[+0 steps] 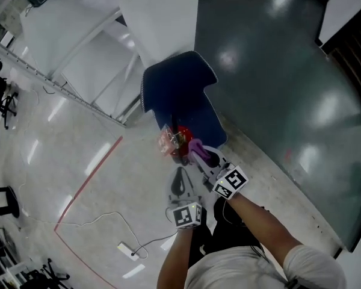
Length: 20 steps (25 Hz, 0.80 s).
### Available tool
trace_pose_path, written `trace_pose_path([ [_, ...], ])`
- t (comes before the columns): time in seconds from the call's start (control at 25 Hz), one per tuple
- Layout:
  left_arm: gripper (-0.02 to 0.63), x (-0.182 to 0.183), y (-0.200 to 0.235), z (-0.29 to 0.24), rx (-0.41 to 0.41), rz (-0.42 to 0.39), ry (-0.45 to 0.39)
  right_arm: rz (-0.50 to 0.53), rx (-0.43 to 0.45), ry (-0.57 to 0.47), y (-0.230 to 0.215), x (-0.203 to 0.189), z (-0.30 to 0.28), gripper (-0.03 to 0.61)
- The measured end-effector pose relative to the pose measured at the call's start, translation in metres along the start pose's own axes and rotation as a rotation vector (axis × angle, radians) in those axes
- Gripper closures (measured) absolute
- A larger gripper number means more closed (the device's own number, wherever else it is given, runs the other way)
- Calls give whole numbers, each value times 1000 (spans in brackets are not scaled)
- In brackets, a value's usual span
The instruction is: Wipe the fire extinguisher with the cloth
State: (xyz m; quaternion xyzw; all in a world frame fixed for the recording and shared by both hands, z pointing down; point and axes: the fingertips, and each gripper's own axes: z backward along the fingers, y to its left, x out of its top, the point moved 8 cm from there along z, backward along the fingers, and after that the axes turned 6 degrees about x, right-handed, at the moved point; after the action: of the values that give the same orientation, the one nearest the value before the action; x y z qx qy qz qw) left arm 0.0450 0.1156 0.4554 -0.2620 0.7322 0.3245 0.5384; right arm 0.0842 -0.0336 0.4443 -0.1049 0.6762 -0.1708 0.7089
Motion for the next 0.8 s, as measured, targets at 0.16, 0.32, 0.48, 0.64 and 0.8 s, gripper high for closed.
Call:
trace_pose_path([
  [0.16,609,18,-1,16,-45,-27,7,24,-55,-40,18,27,22,521],
  [0.32,609,30,-12,36,-42,-54,8,28,-84,-37,33,39,50,520],
  [0.48,609,19,-14,29,-54,-65,-6,52,-94,-5,25,14,59,521],
  [0.64,609,12,-1,28,-128,-100,52,44,-172,22,34,-4,64,521],
  [0.8,609,11,11,11,-267,-120,79,50,-317,21,42,-17,66,520],
])
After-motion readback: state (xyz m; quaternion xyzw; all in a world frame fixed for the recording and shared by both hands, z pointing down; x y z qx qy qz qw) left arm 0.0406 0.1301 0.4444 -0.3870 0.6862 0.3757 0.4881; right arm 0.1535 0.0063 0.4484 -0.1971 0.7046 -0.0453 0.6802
